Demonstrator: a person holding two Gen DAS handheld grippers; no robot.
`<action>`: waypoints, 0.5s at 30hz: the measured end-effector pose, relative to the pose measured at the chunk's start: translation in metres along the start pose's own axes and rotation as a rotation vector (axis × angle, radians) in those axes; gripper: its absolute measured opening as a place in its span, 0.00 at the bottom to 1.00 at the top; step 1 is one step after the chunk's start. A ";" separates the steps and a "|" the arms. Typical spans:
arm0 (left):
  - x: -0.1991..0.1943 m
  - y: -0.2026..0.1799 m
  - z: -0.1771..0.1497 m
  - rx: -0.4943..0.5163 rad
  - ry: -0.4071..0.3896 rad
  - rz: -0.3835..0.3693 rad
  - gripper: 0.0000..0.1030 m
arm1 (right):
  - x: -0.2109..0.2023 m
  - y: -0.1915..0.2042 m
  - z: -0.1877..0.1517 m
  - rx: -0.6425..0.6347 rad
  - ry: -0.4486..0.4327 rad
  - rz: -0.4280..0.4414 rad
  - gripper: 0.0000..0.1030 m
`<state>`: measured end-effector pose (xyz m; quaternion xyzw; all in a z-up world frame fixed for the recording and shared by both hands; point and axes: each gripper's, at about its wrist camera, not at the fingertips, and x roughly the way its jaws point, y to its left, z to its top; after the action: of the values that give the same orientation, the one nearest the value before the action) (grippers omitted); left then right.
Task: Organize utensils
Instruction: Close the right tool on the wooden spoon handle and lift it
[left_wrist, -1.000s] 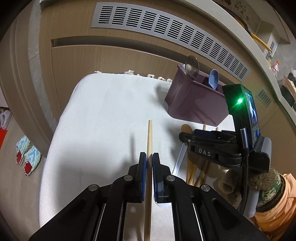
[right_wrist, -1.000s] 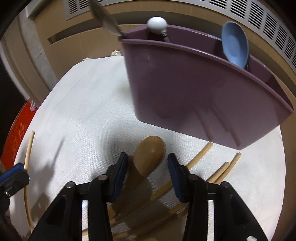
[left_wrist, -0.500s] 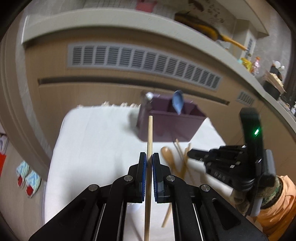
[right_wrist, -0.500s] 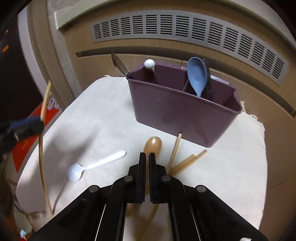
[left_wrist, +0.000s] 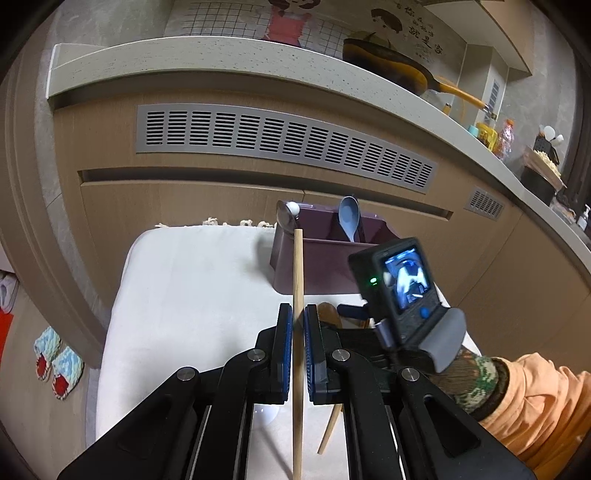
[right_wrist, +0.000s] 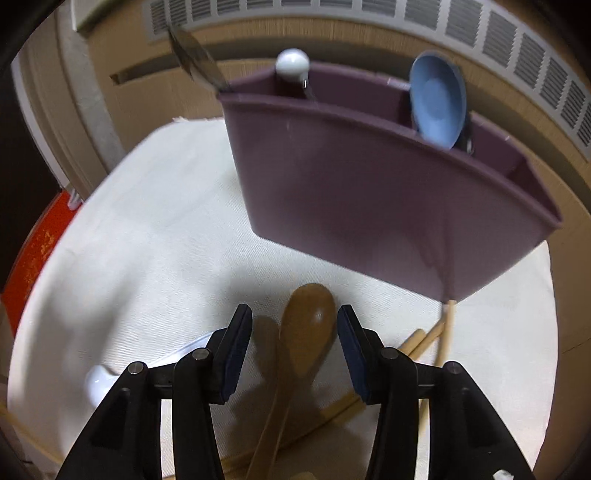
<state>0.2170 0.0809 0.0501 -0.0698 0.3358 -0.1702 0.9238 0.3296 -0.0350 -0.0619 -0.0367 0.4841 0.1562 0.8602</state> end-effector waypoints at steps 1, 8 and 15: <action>-0.001 0.000 0.000 -0.001 -0.001 0.000 0.06 | 0.004 0.000 -0.001 0.001 0.020 0.001 0.42; -0.006 -0.009 -0.001 0.015 -0.017 -0.007 0.06 | -0.028 -0.009 -0.016 -0.035 -0.012 0.042 0.27; -0.023 -0.033 0.003 0.063 -0.051 -0.018 0.06 | -0.101 -0.036 -0.046 -0.042 -0.125 0.095 0.27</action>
<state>0.1937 0.0585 0.0736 -0.0482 0.3061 -0.1870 0.9322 0.2540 -0.1026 -0.0037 -0.0219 0.4274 0.2089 0.8793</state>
